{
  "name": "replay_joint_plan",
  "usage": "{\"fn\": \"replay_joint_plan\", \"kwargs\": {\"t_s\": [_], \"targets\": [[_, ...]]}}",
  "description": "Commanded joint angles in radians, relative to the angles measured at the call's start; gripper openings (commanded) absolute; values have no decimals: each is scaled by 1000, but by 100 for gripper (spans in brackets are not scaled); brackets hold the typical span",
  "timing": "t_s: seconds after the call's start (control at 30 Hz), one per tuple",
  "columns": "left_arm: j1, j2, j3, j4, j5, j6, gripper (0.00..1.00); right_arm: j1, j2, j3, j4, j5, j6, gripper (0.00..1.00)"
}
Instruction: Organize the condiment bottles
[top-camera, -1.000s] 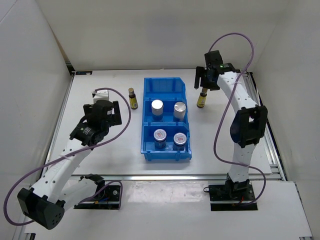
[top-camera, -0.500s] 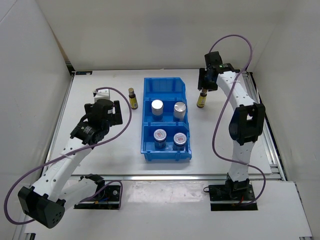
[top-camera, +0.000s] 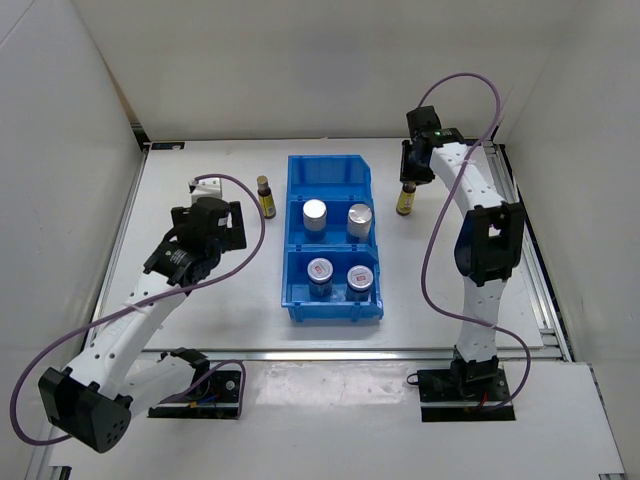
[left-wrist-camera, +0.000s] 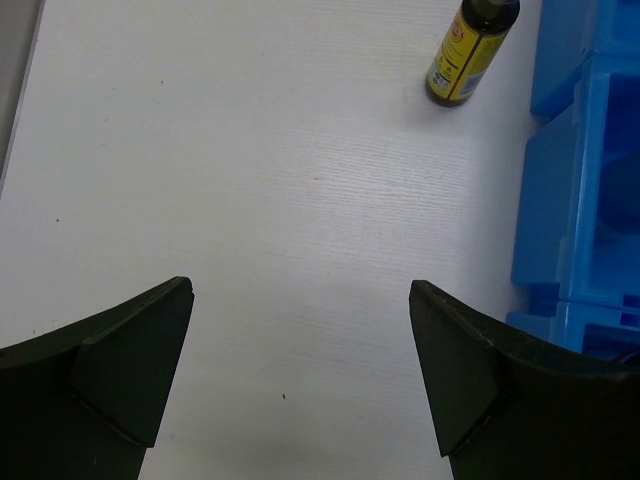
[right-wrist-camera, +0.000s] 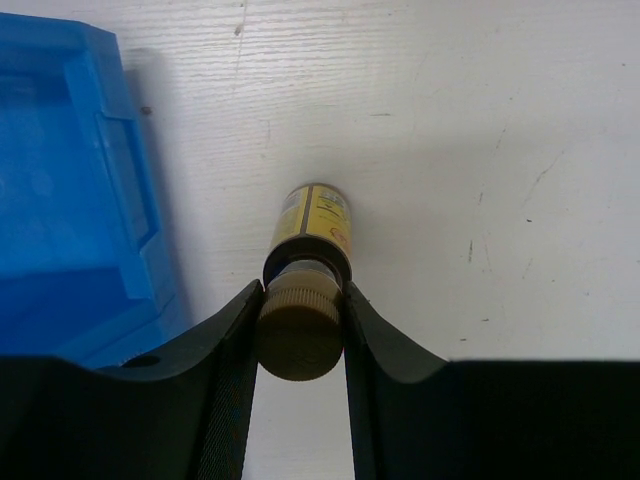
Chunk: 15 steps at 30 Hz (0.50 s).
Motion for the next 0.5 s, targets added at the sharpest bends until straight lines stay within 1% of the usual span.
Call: {"fn": "replay_joint_plan", "kwargs": {"t_s": [0.0,0.03,0.07,0.27,0.47], "targets": [[2,-2,36,-3,13,-4,100,6,-90,34,3,70,9,5],[2,-2,36,-3,13,-4,100,6,-116,34,3,70,10,1],[2,-2,36,-3,13,-4,100,6,-132,34,3,79,10,0],[2,-2,36,-3,13,-4,100,66,-233,21,32,58,10,0],[2,-2,36,-3,13,-4,100,198,-258,69,52,35,-50,0]]}}
